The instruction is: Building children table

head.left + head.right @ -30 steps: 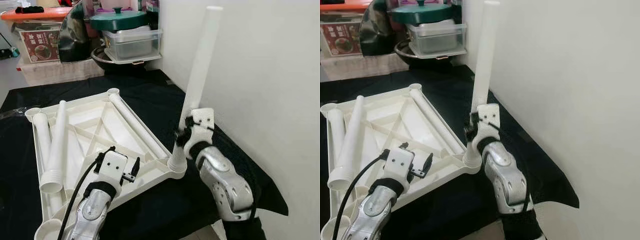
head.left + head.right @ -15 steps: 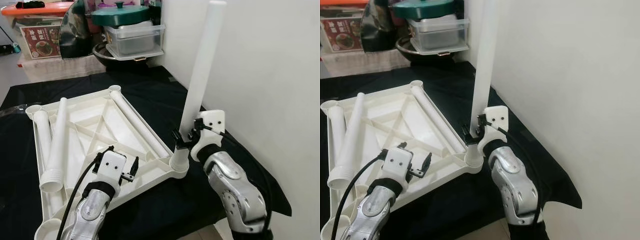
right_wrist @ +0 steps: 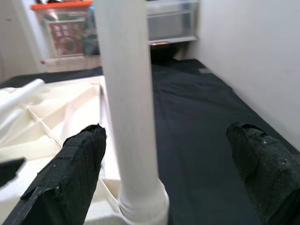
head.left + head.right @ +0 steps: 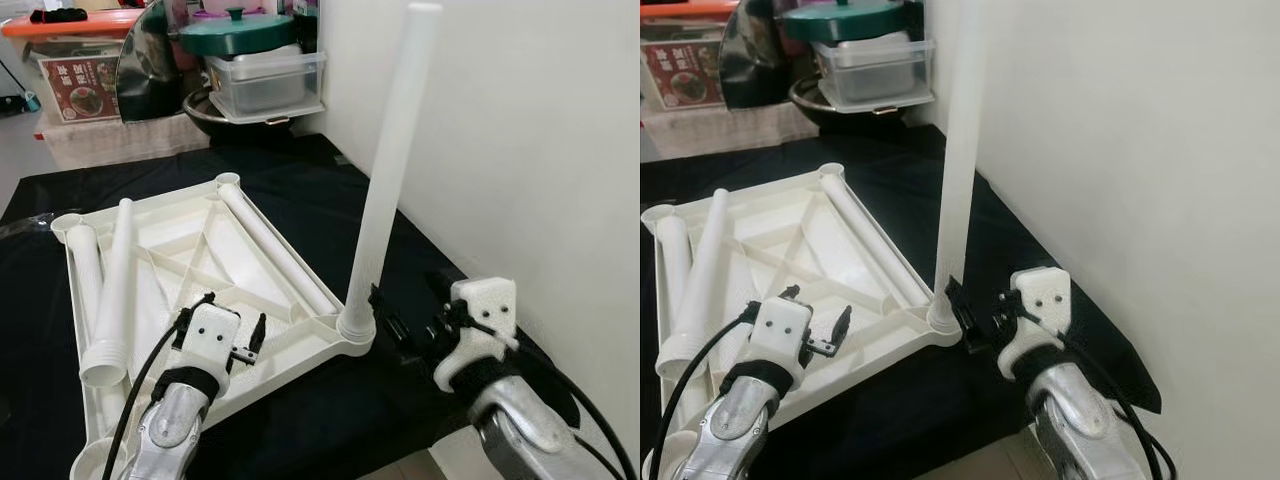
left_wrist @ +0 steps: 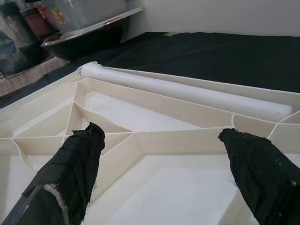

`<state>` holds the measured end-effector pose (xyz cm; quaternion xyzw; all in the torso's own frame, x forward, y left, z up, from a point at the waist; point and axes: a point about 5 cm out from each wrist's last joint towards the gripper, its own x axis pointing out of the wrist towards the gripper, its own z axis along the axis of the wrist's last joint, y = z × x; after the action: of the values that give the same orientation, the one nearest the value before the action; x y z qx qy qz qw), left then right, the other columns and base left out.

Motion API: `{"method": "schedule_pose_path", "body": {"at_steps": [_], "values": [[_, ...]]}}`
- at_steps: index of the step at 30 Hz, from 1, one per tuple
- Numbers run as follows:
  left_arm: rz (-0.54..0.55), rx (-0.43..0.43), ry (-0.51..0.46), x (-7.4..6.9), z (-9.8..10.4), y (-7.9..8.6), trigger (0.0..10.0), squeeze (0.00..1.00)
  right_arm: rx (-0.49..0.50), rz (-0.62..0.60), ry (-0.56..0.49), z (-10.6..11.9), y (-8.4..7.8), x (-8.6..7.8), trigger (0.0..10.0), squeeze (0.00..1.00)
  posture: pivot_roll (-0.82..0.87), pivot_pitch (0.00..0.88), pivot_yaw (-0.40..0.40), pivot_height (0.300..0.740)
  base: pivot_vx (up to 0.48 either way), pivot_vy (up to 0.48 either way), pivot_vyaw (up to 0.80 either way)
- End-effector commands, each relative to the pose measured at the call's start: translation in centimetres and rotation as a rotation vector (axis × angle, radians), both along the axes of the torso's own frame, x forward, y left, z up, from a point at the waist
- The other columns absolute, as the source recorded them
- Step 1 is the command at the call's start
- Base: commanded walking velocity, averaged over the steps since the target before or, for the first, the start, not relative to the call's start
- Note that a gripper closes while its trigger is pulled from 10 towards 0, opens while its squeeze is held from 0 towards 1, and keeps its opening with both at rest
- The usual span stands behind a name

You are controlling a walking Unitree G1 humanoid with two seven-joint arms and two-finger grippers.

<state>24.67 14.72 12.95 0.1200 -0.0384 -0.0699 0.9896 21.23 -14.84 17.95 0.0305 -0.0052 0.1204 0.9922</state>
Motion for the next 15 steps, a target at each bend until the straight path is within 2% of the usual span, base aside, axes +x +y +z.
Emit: {"method": "schedule_pose_path", "body": {"at_steps": [1,7,8,15], "values": [[0.001,0.008,0.007,-0.2,0.1,0.2,10.0,0.00,-0.011,-0.067,0.002,0.1,-0.7,-0.2,10.0,0.00,0.01,0.000,-0.018,0.740,0.000,0.000,0.00],[0.002,-0.027,-0.022,-0.3,1.0,0.3,10.0,0.00,-0.042,-0.139,-0.001,-0.1,-1.4,0.1,10.0,0.00,0.02,0.000,-0.011,0.740,0.000,0.000,0.00],[-0.008,-0.076,-0.061,-0.7,2.2,0.2,10.0,0.00,-0.081,-0.211,-0.005,-0.4,-2.4,0.1,10.0,0.00,0.02,0.000,-0.011,0.740,0.000,0.000,0.00],[-0.008,-0.081,-0.049,-1.9,2.1,0.3,10.0,0.00,-0.096,-0.236,0.010,-0.7,-2.6,-0.2,10.0,0.00,0.02,0.000,-0.012,0.740,0.000,0.000,0.00]]}}
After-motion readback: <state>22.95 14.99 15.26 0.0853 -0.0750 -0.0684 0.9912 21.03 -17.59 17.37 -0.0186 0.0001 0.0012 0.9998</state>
